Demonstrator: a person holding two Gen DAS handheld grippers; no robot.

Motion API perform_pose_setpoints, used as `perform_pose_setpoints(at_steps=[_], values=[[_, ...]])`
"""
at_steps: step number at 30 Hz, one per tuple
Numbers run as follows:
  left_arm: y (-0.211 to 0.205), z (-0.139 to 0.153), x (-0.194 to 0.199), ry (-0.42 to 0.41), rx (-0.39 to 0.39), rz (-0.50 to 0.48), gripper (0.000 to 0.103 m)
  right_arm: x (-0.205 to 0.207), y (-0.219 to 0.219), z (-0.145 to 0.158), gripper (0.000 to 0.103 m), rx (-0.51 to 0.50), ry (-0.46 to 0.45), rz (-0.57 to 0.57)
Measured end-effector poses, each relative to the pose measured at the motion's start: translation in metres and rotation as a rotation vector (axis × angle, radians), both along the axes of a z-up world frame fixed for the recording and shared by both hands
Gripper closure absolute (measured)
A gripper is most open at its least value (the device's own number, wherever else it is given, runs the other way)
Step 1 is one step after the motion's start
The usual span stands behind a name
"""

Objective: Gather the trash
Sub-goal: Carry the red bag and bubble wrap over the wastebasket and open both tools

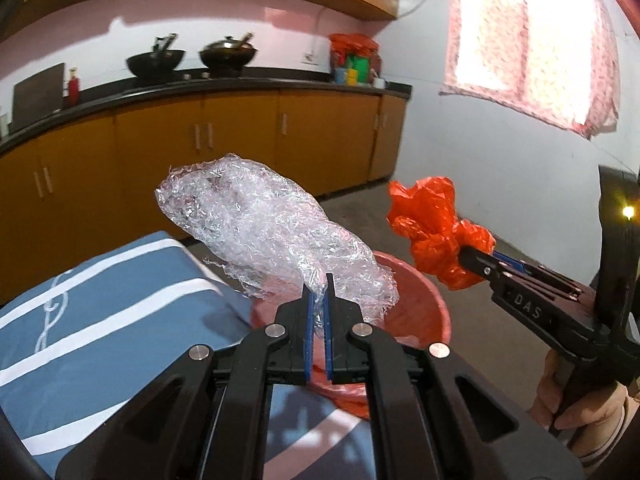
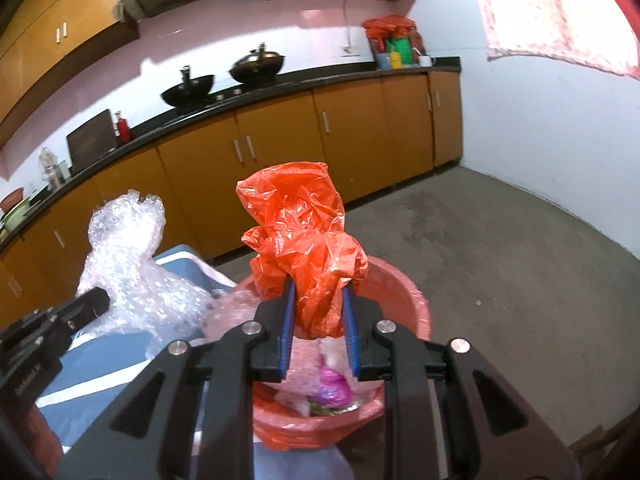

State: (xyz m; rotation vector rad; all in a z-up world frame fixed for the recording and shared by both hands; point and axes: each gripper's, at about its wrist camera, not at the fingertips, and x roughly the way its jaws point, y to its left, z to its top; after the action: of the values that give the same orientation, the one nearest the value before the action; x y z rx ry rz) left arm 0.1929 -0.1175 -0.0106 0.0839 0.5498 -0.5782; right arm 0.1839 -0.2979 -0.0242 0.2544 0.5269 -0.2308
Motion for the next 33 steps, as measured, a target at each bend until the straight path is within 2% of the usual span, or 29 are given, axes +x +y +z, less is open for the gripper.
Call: perform_pose_setpoints(at_steps=[8, 19, 29, 31, 32, 33], values=[[-0.037, -0.026, 0.005, 0.036, 0.036, -0.058, 0.099, 0.008, -0.031, -0.014, 0.081, 0.027, 0.021, -0.047], [-0.064, -0.044, 0.012, 0.065, 0.05, -0.102, 0.099, 0.023, -0.041, -0.024, 0.081, 0.048, 0.036, -0.056], [-0.074, -0.064, 0.023, 0.102, 0.093, -0.127, 0.099, 0.046, -0.047, -0.034, 0.08, 0.081, 0.043, -0.016], [-0.077, -0.07, 0.023, 0.117, 0.105, -0.142, 0.093, 0.053, -0.047, -0.038, 0.075, 0.093, 0.061, 0.018], [-0.077, -0.072, 0.023, 0.123, 0.107, -0.144, 0.08, 0.054, -0.047, -0.04, 0.072, 0.093, 0.069, 0.023], [-0.076, -0.073, 0.022, 0.12, 0.11, -0.138, 0.059, 0.056, -0.047, -0.042, 0.068, 0.096, 0.074, 0.032]])
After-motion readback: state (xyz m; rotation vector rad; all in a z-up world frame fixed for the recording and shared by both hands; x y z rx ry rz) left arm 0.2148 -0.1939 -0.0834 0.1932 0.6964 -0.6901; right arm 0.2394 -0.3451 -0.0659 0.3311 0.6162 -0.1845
